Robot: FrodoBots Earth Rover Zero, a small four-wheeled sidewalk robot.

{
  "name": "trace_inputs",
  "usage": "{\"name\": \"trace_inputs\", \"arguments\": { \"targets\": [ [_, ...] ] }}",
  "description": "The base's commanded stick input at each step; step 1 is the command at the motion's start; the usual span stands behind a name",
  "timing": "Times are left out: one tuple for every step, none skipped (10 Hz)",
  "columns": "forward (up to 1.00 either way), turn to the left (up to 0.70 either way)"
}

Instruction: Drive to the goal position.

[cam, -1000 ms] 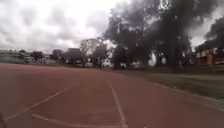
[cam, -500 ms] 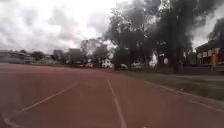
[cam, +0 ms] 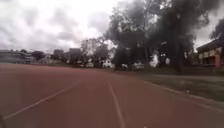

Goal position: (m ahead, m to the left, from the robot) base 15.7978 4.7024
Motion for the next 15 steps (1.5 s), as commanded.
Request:
{"name": "trace_inputs", "arguments": {
  "targets": [
    [0.7,0.0],
    [0.7,0.0],
    [0.7,0.0],
    [0.7,0.0],
    [0.7,0.0],
    [0.7,0.0],
    [0.7,0.0],
    [0.7,0.0],
    [0.7,0.0],
    [0.7,0.0],
    [0.7,0.0],
    [0.7,0.0],
    [0.7,0.0],
    [0.7,0.0],
    [0.7,0.0]
  ]
}}
